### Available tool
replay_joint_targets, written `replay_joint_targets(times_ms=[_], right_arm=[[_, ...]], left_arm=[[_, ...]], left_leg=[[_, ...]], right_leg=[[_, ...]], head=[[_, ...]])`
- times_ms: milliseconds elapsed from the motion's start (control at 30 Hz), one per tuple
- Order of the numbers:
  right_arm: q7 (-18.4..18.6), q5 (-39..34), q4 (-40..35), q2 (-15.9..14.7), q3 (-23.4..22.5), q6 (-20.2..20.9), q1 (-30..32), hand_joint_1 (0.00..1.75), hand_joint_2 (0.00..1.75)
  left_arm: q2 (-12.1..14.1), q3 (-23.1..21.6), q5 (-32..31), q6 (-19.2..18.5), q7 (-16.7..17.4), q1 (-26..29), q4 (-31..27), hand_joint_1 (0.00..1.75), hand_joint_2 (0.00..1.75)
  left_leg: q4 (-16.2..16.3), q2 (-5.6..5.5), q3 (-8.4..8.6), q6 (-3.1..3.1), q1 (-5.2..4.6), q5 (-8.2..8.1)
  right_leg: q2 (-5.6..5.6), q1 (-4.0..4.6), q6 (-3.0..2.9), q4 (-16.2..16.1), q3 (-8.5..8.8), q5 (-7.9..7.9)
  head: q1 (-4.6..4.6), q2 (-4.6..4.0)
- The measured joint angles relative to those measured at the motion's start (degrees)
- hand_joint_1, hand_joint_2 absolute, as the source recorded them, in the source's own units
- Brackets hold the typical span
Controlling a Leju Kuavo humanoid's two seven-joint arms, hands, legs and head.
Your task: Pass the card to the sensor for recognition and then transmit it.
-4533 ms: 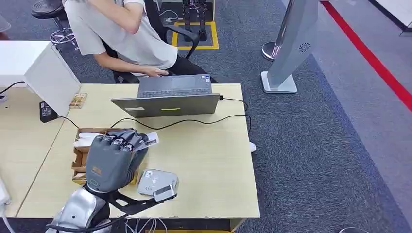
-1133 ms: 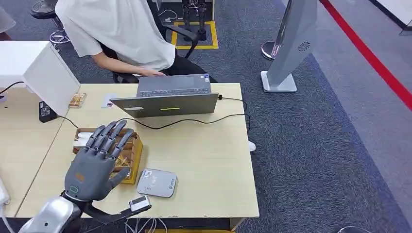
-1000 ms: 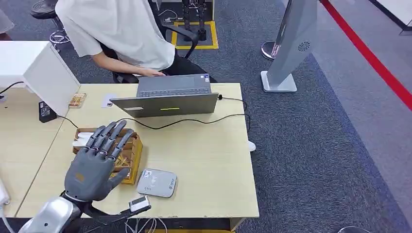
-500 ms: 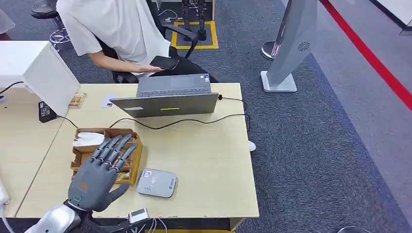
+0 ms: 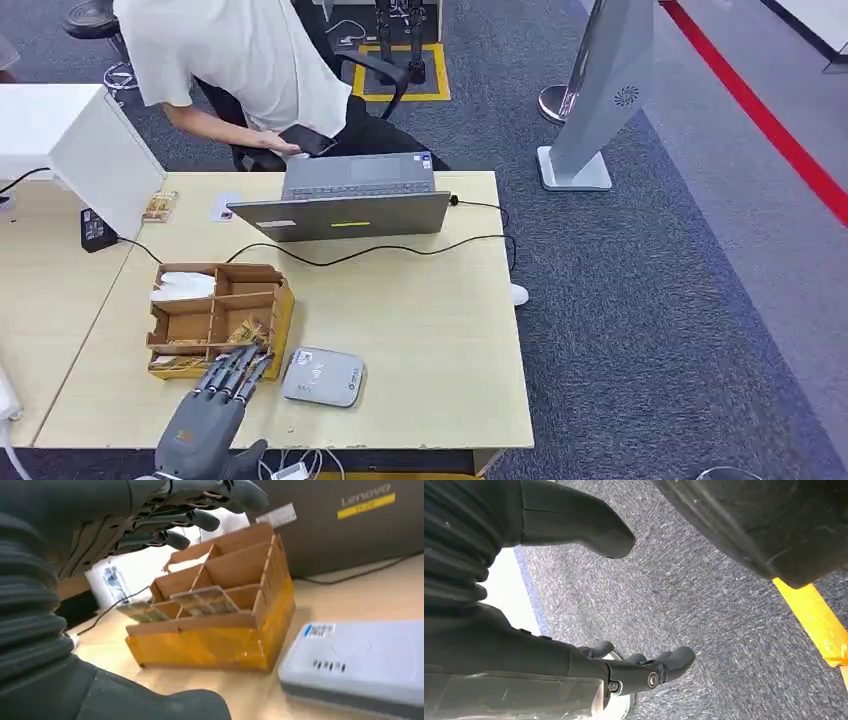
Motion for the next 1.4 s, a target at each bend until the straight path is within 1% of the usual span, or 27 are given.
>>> replay_joint_targets(times_ms=[100, 133, 233, 300, 400, 500, 567, 667, 867, 1067, 1400], right_arm=[[0.0, 0.0, 0.0, 0.0, 0.0, -0.1, 0.0, 0.00, 1.75], [0.0, 0.0, 0.0, 0.0, 0.0, -0.2, 0.0, 0.00, 1.75], [0.0, 0.1, 0.0, 0.0, 0.0, -0.2, 0.0, 0.00, 1.75], [0.1, 0.5, 0.0, 0.0, 0.0, -0.3, 0.0, 0.00, 1.75], [0.1, 0.9, 0.0, 0.0, 0.0, -0.3, 0.0, 0.00, 1.75], [0.1, 0.9, 0.0, 0.0, 0.0, -0.3, 0.0, 0.00, 1.75], [0.1, 0.9, 0.0, 0.0, 0.0, -0.3, 0.1, 0.00, 1.75], [0.1, 0.9, 0.0, 0.0, 0.0, -0.3, 0.0, 0.00, 1.75], [0.2, 1.0, 0.0, 0.0, 0.0, -0.3, 0.1, 0.00, 1.75], [0.2, 1.0, 0.0, 0.0, 0.0, -0.3, 0.1, 0.00, 1.75], [0.2, 1.0, 0.0, 0.0, 0.0, -0.3, 0.1, 0.00, 1.75]], left_arm=[[-0.2, 0.0, 0.3, 0.0, 0.3, 0.2, 0.5, 0.00, 1.75], [-0.3, 0.0, 0.0, 0.2, 0.8, 0.2, 0.7, 0.00, 1.75], [-1.5, 0.4, -2.4, 2.6, 2.9, 0.3, 1.2, 0.00, 1.75], [-2.7, 1.6, -4.3, 4.7, 3.2, 0.4, 1.7, 0.00, 1.75], [-4.9, 3.5, -7.1, 9.5, 3.3, 0.5, 2.2, 0.00, 1.75], [-7.0, 5.5, -8.4, 13.7, 2.4, 0.6, 3.4, 0.00, 1.75], [-8.0, 6.6, -8.8, 15.5, 2.0, 0.8, 4.0, 0.00, 1.75], [-9.2, 7.7, -9.0, 16.1, 1.9, 0.8, 5.2, 0.00, 1.75], [-11.2, 9.8, -9.8, 15.9, 1.7, 0.8, 7.8, 0.00, 1.75], [-12.2, 11.0, -10.0, 15.8, 1.7, 0.8, 9.1, 0.00, 1.75], [-12.6, 11.1, -10.0, 15.8, 1.7, 0.8, 10.0, 0.00, 1.75]], left_leg=[[0.0, 0.00, 0.00, 0.00, 0.00, 0.00], [0.0, 0.00, 0.00, 0.00, 0.00, 0.00], [0.0, 0.00, 0.00, 0.00, 0.00, 0.00], [0.0, 0.00, 0.00, 0.00, 0.00, 0.00], [0.0, 0.00, 0.00, 0.00, -0.01, 0.00], [0.0, 0.00, 0.00, 0.00, -0.01, 0.00], [0.0, 0.00, 0.00, 0.00, -0.01, 0.00], [0.0, 0.00, 0.01, 0.00, -0.01, 0.00], [0.0, 0.00, 0.01, 0.00, 0.00, 0.00], [0.0, 0.00, 0.01, 0.00, -0.01, 0.00], [0.0, 0.00, 0.01, 0.00, 0.00, 0.00]], right_leg=[[0.00, 0.00, 0.00, 0.0, 0.00, 0.00], [0.00, 0.00, 0.00, 0.0, 0.01, 0.00], [0.00, 0.00, -0.01, 0.0, 0.01, 0.01], [0.00, 0.00, -0.01, 0.0, 0.02, 0.01], [0.00, -0.01, -0.01, 0.0, 0.05, 0.01], [0.00, -0.01, -0.01, 0.0, 0.08, 0.01], [0.00, -0.01, -0.01, 0.0, 0.08, 0.01], [0.00, 0.00, -0.01, 0.0, 0.06, 0.01], [0.00, 0.00, -0.01, 0.0, 0.05, 0.01], [0.00, 0.00, -0.01, 0.0, 0.05, 0.01], [0.00, 0.00, -0.01, 0.0, 0.05, 0.01]], head=[[0.00, 0.00], [-0.02, 0.00], [-0.02, 0.00], [0.00, 0.00], [-0.02, 0.00], [-0.02, 0.00], [-0.02, 0.00], [-0.02, 0.00], [-0.02, 0.00], [-0.02, 0.00], [-0.02, 0.00]])
